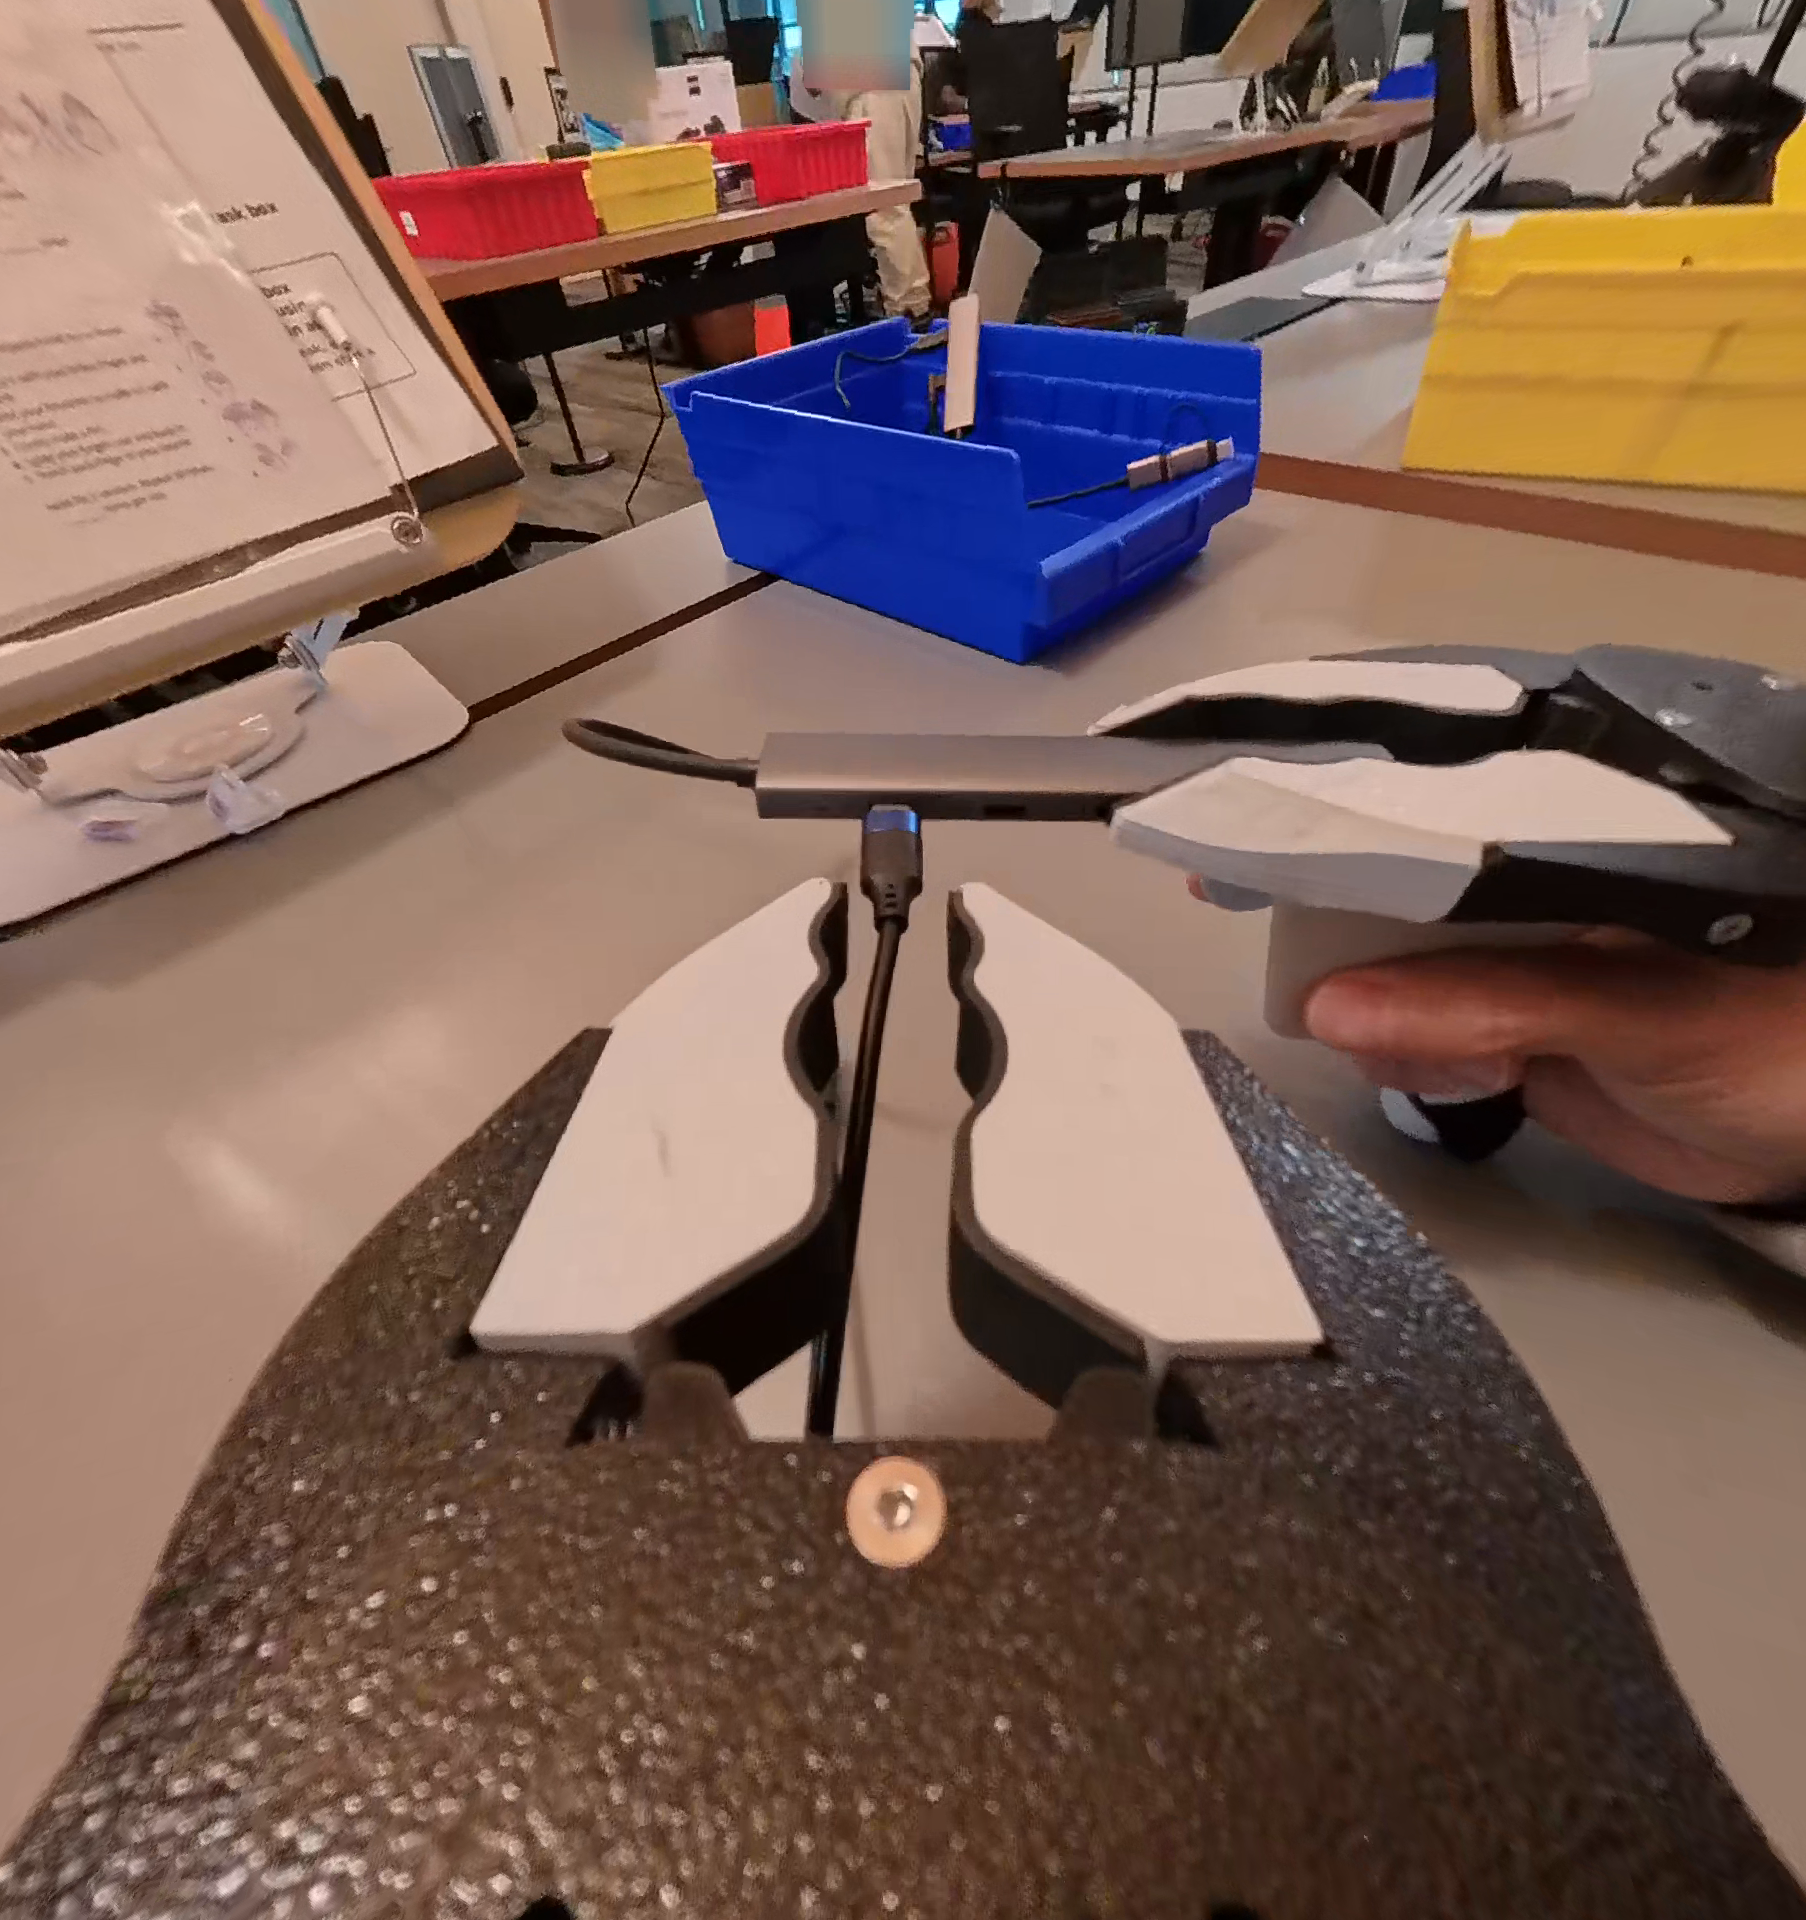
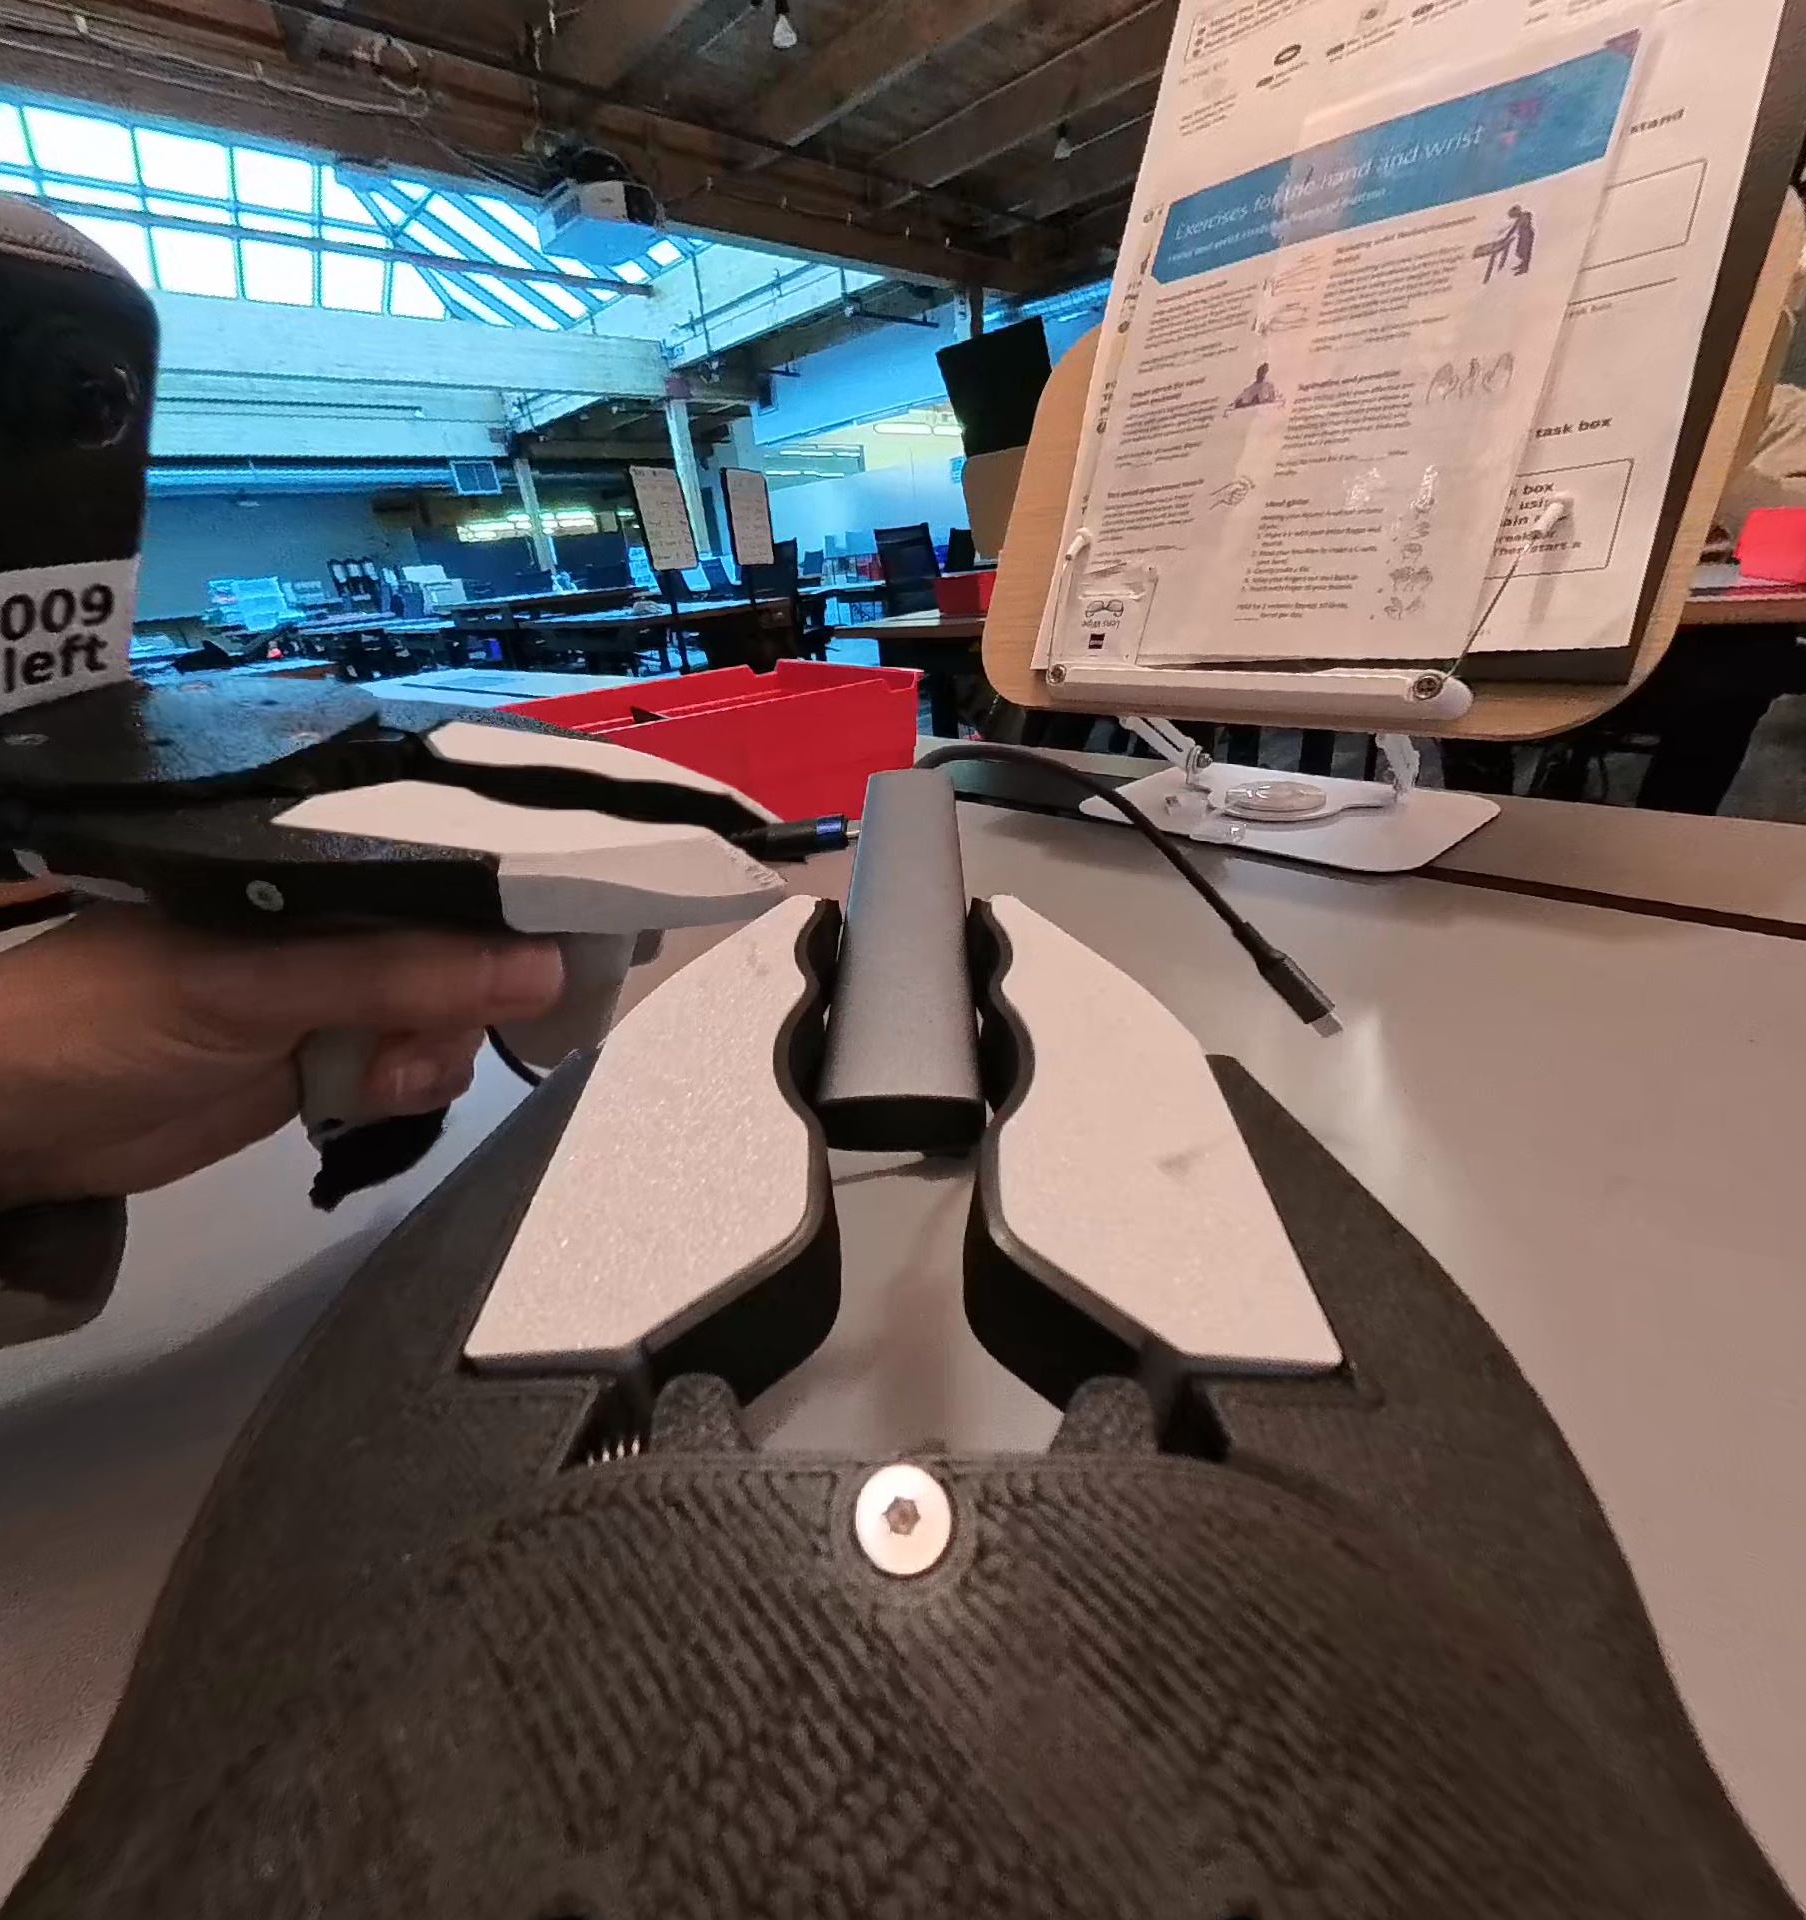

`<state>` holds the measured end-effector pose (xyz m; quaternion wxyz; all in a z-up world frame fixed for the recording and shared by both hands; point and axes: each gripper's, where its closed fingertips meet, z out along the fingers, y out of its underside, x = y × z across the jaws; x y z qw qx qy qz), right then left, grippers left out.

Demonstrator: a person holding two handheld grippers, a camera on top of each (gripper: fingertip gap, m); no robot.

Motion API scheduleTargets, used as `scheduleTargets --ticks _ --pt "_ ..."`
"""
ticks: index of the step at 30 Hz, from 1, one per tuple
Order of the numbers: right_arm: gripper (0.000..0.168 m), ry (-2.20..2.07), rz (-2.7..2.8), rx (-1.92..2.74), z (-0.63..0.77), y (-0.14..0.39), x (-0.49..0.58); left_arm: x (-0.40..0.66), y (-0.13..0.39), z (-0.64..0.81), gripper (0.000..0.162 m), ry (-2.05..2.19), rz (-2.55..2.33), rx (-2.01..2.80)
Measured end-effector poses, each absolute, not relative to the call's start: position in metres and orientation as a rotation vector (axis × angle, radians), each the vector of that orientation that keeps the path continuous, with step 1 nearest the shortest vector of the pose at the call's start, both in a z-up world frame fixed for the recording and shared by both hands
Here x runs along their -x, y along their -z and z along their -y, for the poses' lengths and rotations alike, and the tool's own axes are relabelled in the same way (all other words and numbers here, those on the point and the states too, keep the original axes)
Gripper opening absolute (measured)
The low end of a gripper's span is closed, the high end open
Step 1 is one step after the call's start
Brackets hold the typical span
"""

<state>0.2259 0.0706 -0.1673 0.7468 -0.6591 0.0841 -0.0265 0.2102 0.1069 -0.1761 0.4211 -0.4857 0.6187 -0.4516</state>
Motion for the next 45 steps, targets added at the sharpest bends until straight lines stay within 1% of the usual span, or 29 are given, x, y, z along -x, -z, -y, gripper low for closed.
scheduleTargets --ticks 1,2,3,11,15,24,31,35,36,38,42,45 --pt "0.025 0.067 -0.182 1.444 -0.071 0.168 -0.226 -0.211 0.175 -0.107 0.017 1.152 -1.536 1.234" --pt "0.025 0.078 -0.176 1.441 -0.071 0.167 -0.225 -0.211 0.175 -0.107 0.012 1.169 -1.526 1.248" --pt "0.025 0.086 -0.172 1.440 -0.071 0.167 -0.224 -0.212 0.175 -0.108 0.011 1.174 -1.517 1.264" --pt "0.026 0.075 -0.171 1.455 -0.072 0.168 -0.224 -0.215 0.169 -0.108 0.010 1.117 -1.505 1.241" --pt "0.026 0.131 -0.113 1.466 -0.070 0.169 -0.223 -0.214 0.169 -0.108 0.010 0.986 -1.624 1.170" --pt "0.027 0.214 0.006 1.532 -0.073 0.176 -0.217 -0.210 0.185 -0.112 0.010 0.968 -1.762 1.120" --pt "0.027 0.176 0.003 1.512 -0.072 0.174 -0.218 -0.212 0.187 -0.109 0.010 1.064 -1.676 1.108" --pt "0.025 0.130 -0.050 1.479 -0.068 0.170 -0.225 -0.216 0.178 -0.103 0.012 1.161 -1.624 1.099" --pt "0.025 0.126 -0.076 1.469 -0.067 0.169 -0.229 -0.218 0.174 -0.102 0.015 1.173 -1.605 1.103" --pt "0.025 0.107 -0.157 1.432 -0.061 0.166 -0.241 -0.217 0.157 -0.104 0.028 1.169 -1.549 1.082" --pt "0.025 0.025 -0.218 1.364 -0.049 0.161 -0.255 -0.197 0.123 -0.130 0.030 1.146 -1.491 1.067" --pt "0.025 -0.026 -0.243 1.348 -0.047 0.160 -0.260 -0.168 0.099 -0.199 0.028 1.041 -1.351 1.164"
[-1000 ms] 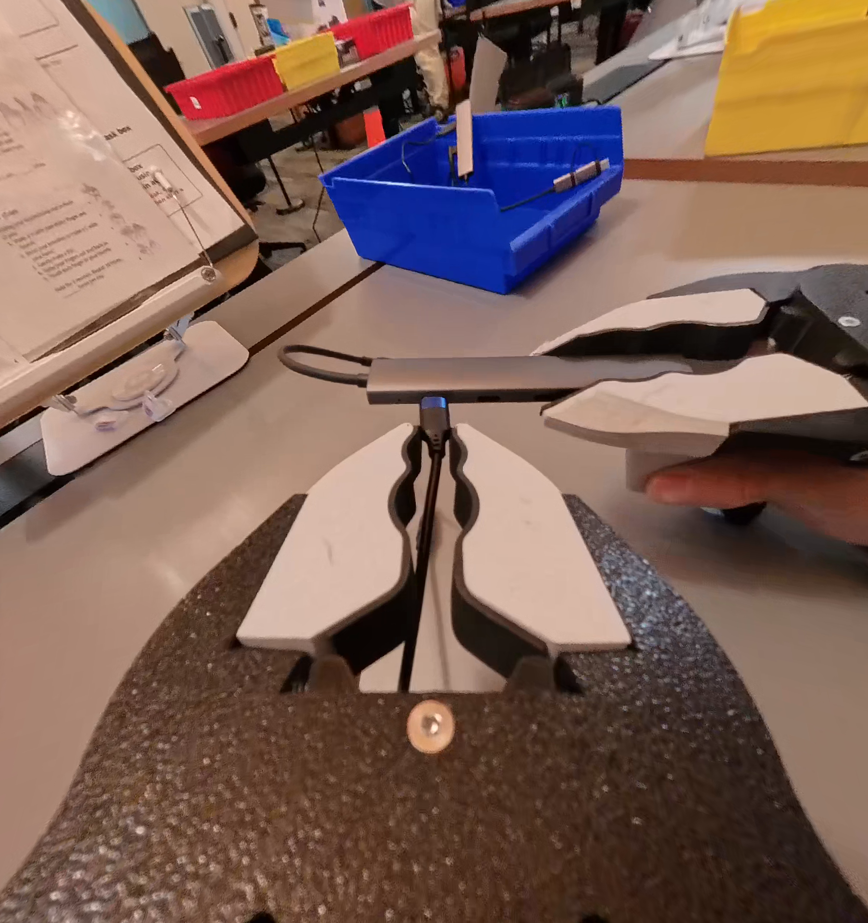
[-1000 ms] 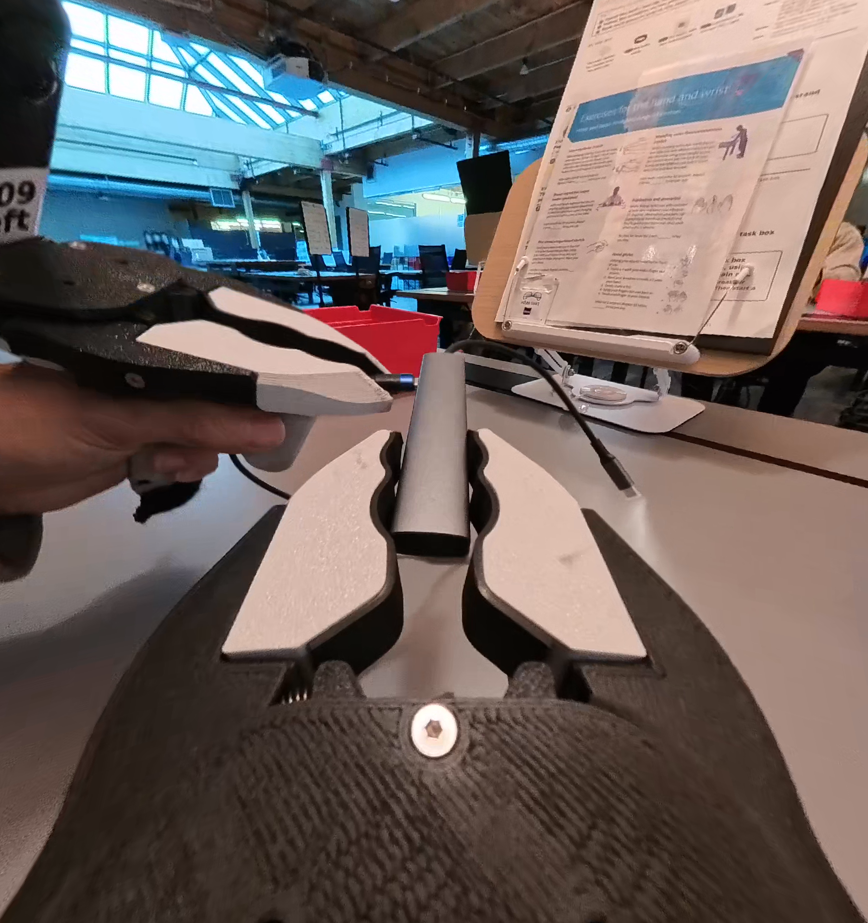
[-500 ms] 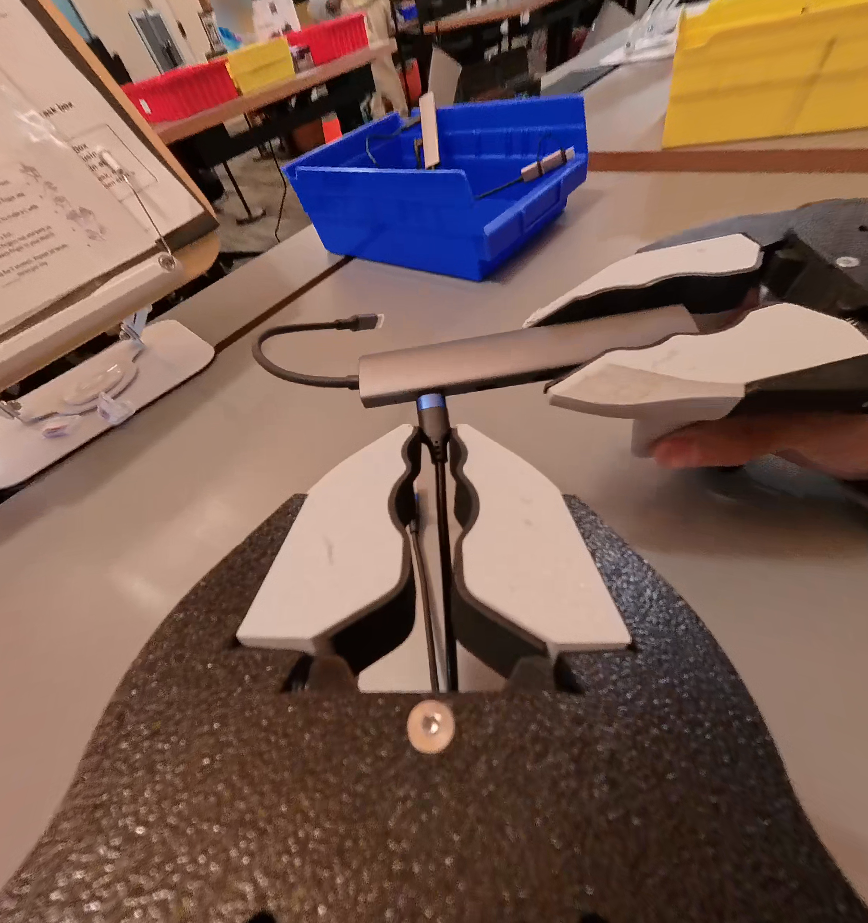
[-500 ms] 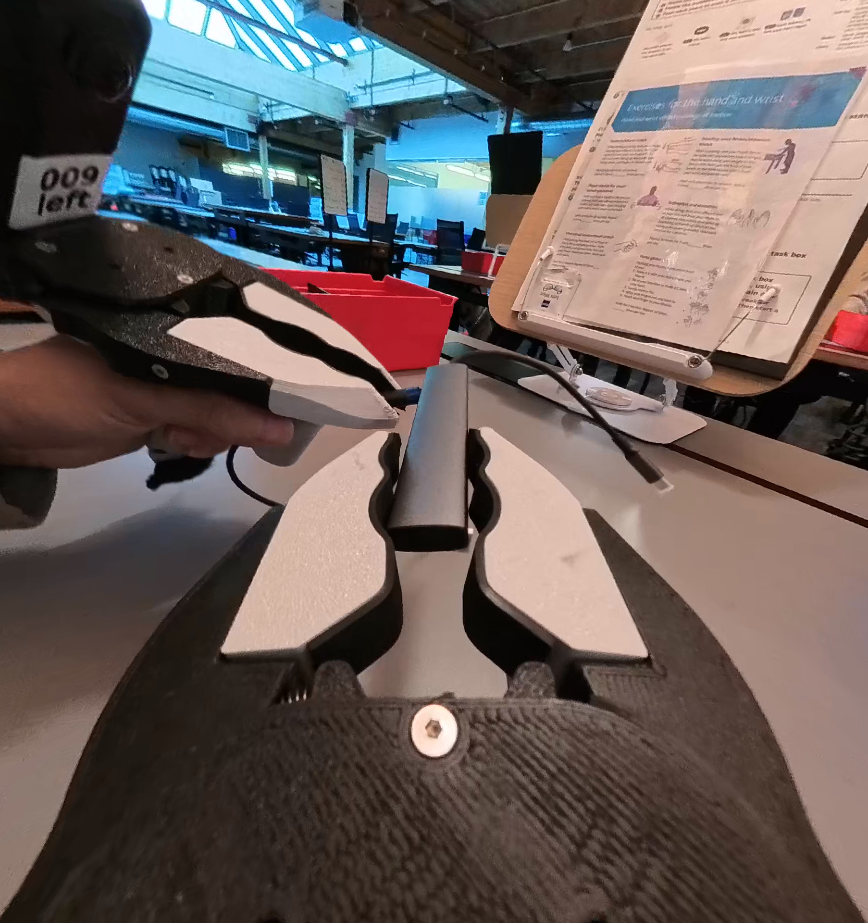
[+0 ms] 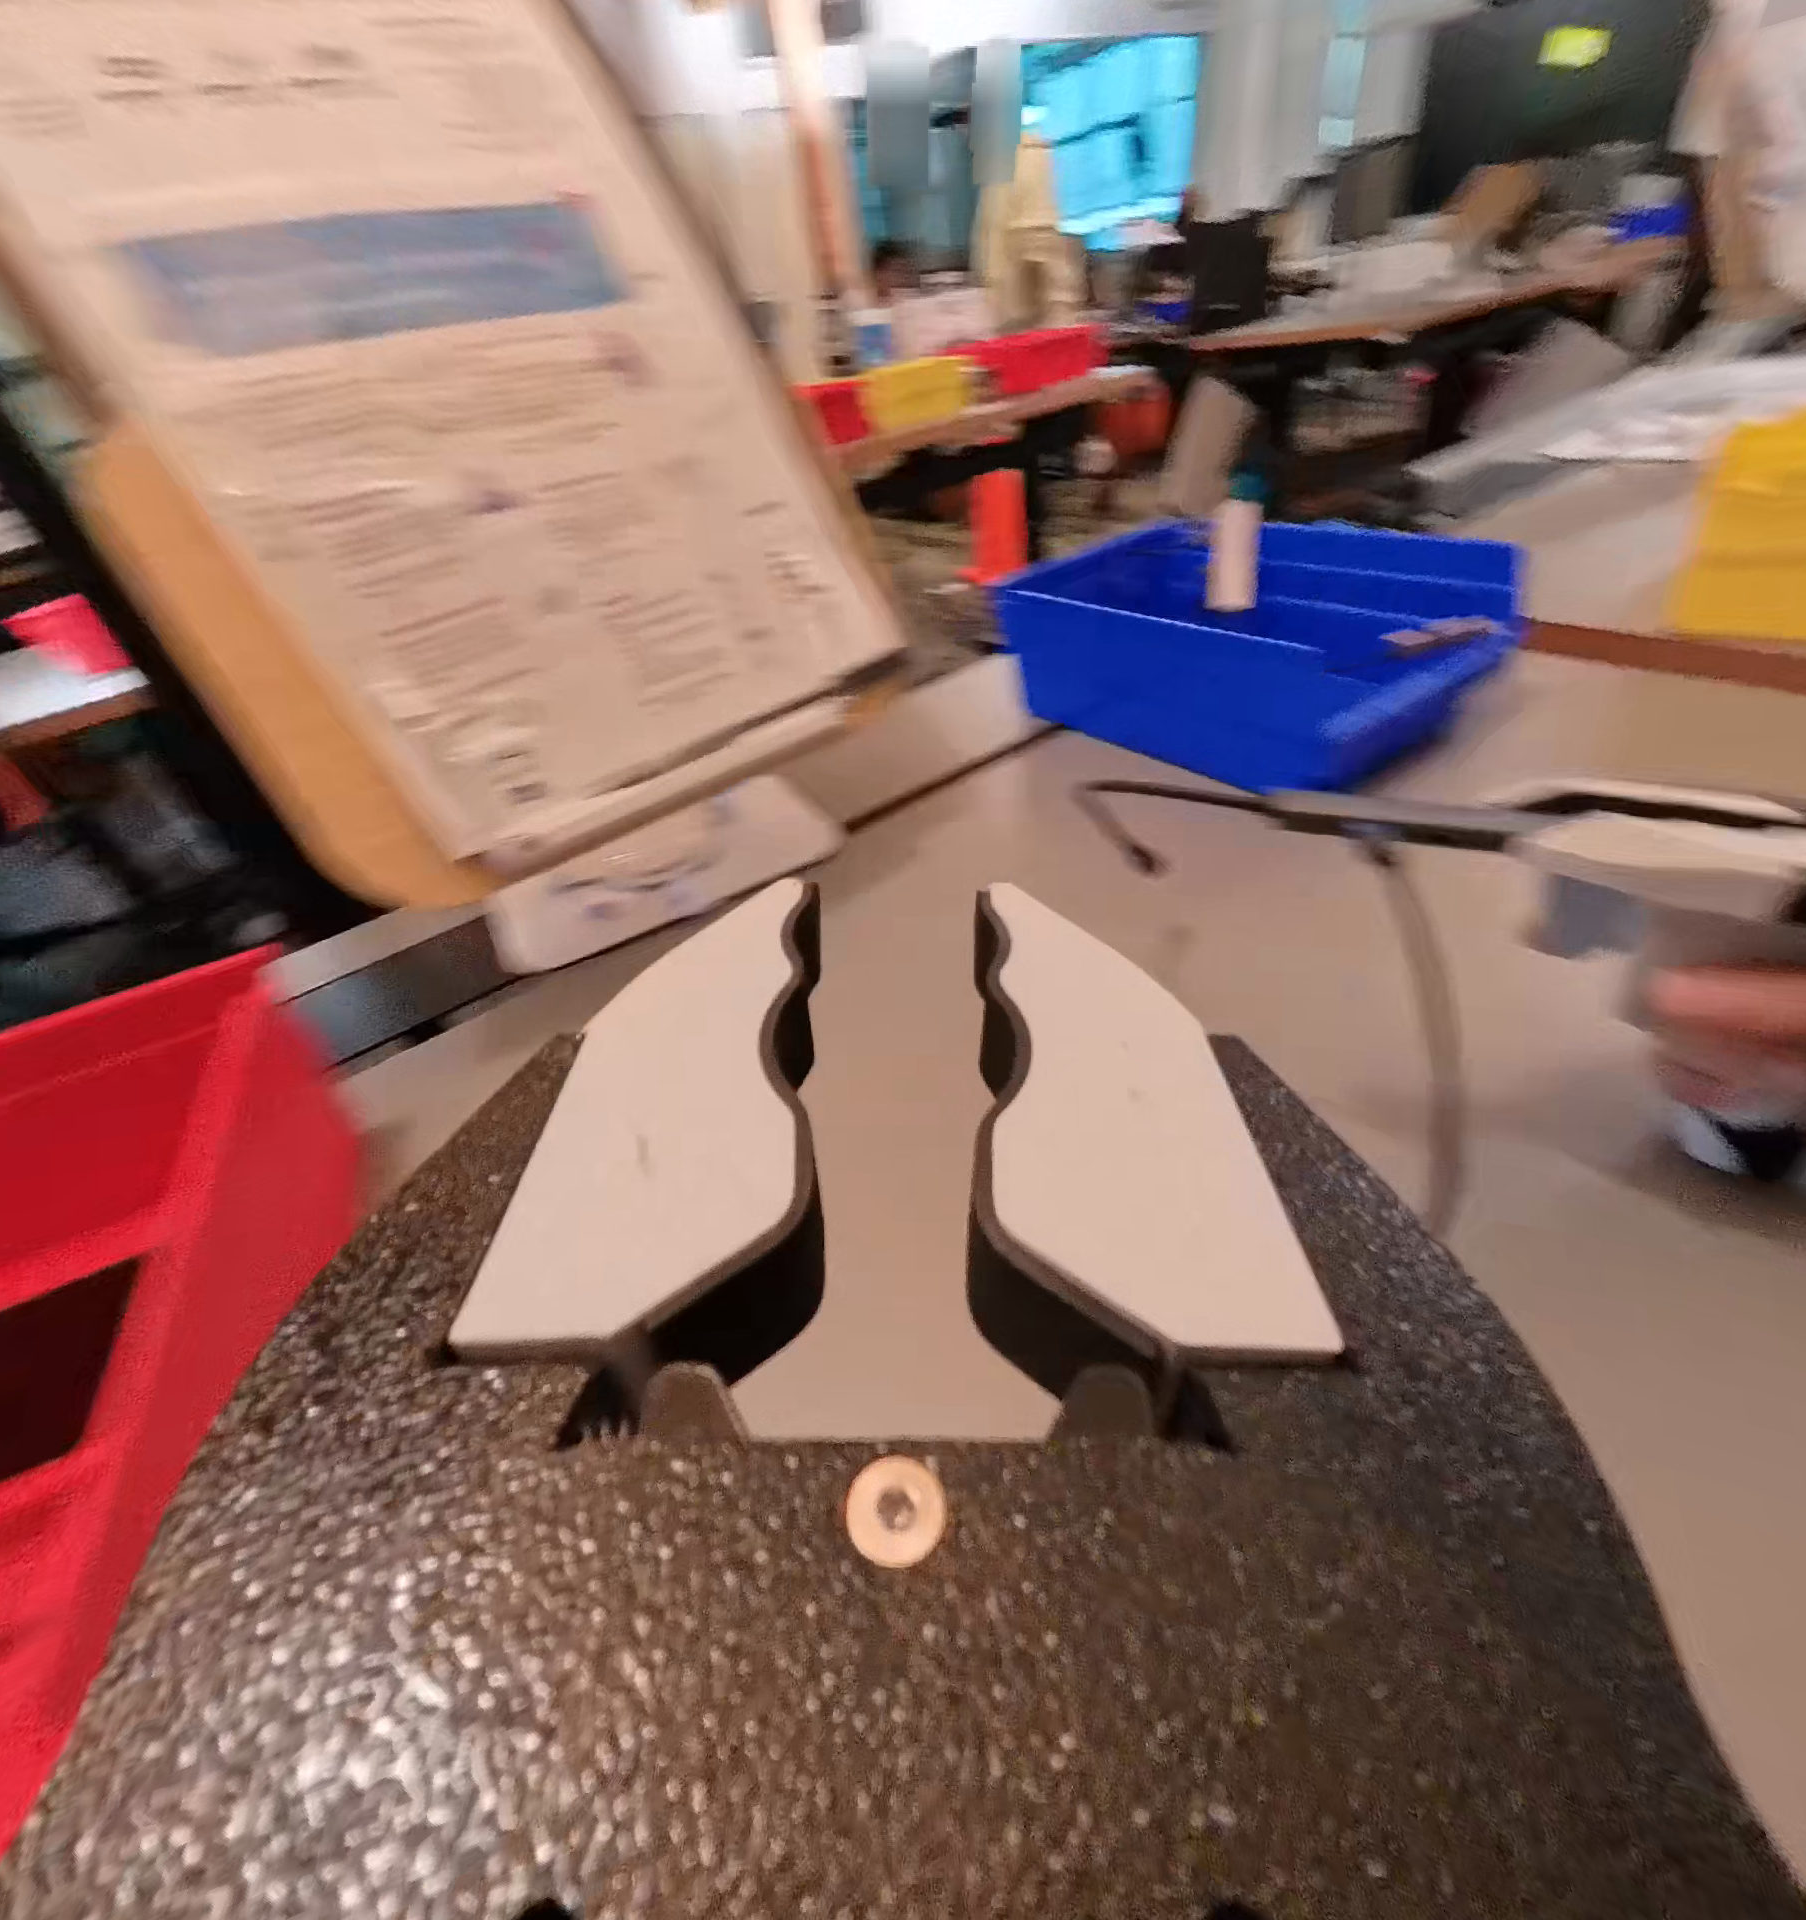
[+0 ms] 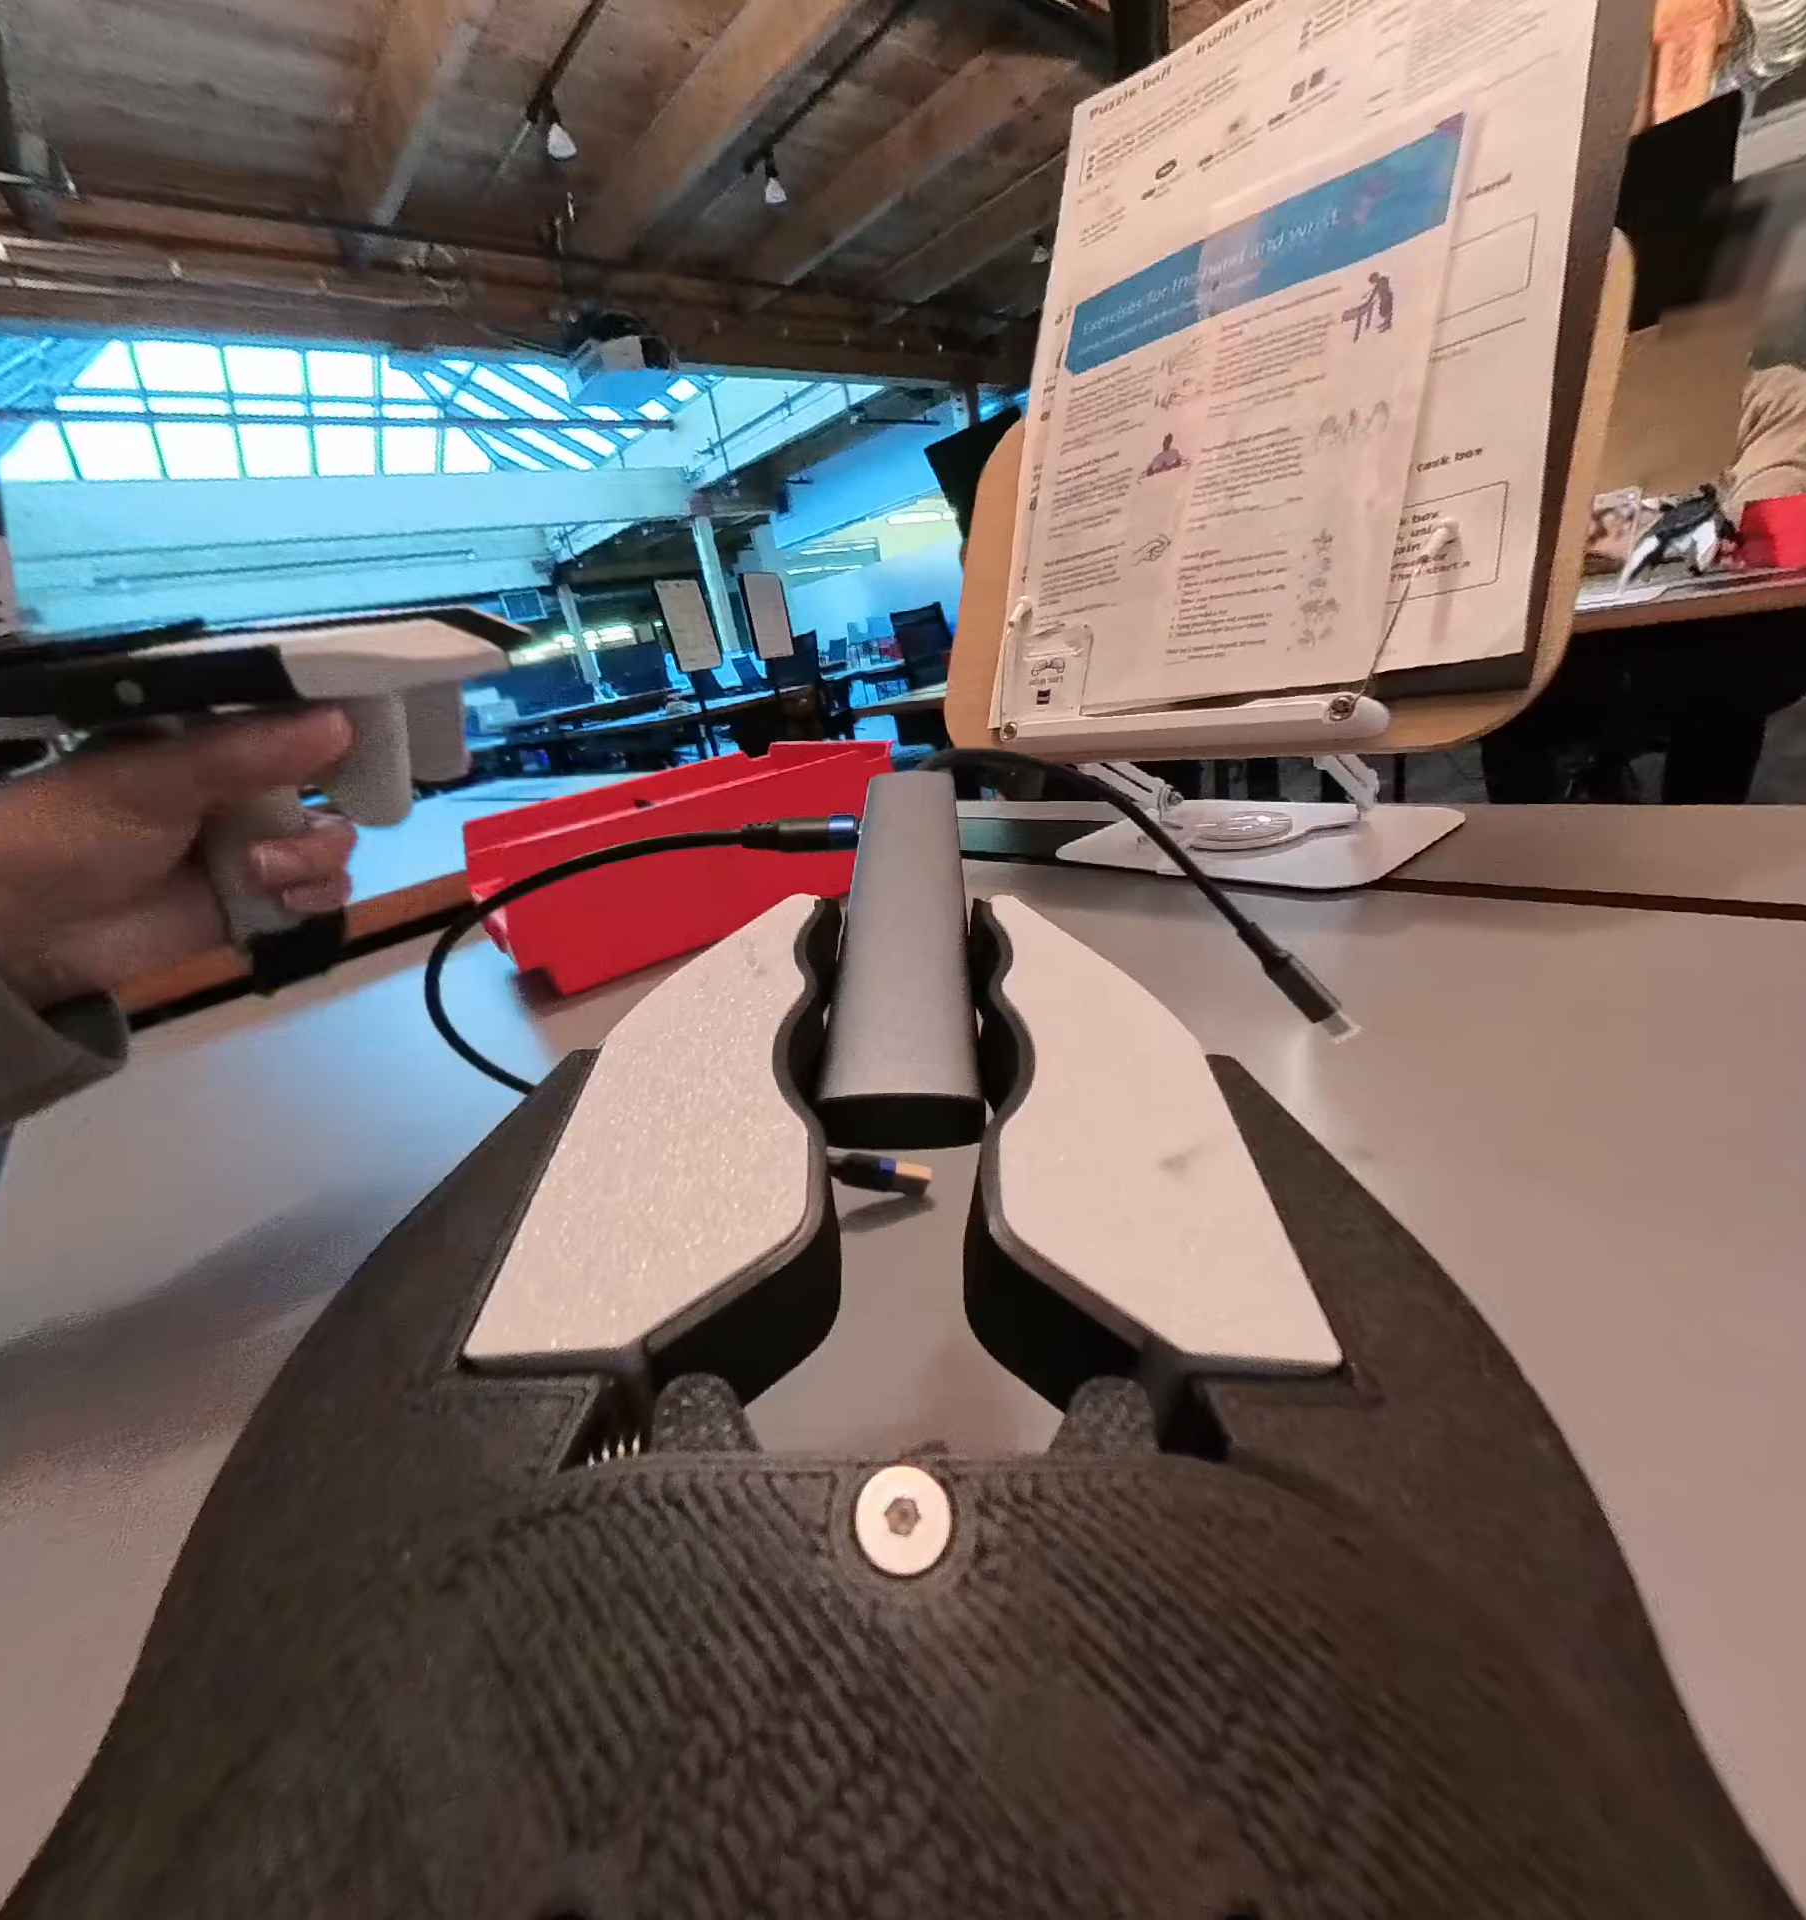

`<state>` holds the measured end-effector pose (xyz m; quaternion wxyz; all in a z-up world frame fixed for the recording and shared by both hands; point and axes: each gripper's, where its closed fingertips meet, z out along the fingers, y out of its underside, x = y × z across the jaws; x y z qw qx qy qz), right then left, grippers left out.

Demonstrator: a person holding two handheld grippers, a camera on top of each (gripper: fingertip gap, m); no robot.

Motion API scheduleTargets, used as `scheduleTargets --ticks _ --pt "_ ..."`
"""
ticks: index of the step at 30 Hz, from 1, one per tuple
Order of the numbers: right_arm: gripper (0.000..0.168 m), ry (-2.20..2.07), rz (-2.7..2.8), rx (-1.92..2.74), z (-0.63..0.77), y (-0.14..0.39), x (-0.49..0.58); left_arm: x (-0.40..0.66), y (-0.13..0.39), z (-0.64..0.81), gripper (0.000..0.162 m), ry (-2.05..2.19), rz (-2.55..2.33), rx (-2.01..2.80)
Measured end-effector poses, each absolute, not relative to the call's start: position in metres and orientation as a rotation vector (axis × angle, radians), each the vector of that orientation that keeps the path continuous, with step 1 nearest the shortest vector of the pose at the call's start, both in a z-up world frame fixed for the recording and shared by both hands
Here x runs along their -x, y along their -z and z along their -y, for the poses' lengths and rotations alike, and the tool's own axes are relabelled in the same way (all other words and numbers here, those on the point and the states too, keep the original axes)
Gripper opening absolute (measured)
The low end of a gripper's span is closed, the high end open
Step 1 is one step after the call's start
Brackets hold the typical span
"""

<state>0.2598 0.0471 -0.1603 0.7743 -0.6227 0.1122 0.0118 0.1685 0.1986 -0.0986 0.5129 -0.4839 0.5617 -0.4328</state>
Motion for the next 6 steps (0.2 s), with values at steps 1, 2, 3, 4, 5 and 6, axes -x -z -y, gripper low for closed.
scheduleTargets --ticks 1,2,3,4,5,6 --pt "0.025 -0.032 -0.248 1.344 -0.046 0.160 -0.261 -0.155 0.089 -0.231 0.027 1.002 -1.266 1.226" --pt "0.025 -0.043 -0.243 1.344 -0.047 0.160 -0.260 -0.140 0.081 -0.269 0.025 0.943 -1.167 1.309" --pt "0.025 -0.051 -0.239 1.345 -0.047 0.160 -0.259 -0.125 0.077 -0.306 0.025 0.868 -1.092 1.390" --pt "0.025 -0.051 -0.238 1.347 -0.047 0.160 -0.259 -0.113 0.077 -0.337 0.022 0.798 -1.101 1.427" --pt "0.025 -0.052 -0.230 1.352 -0.048 0.160 -0.258 -0.108 0.081 -0.359 0.018 0.734 -1.204 1.416" --pt "0.025 -0.061 -0.212 1.360 -0.049 0.161 -0.255 -0.105 0.093 -0.379 0.019 0.666 -1.350 1.401"
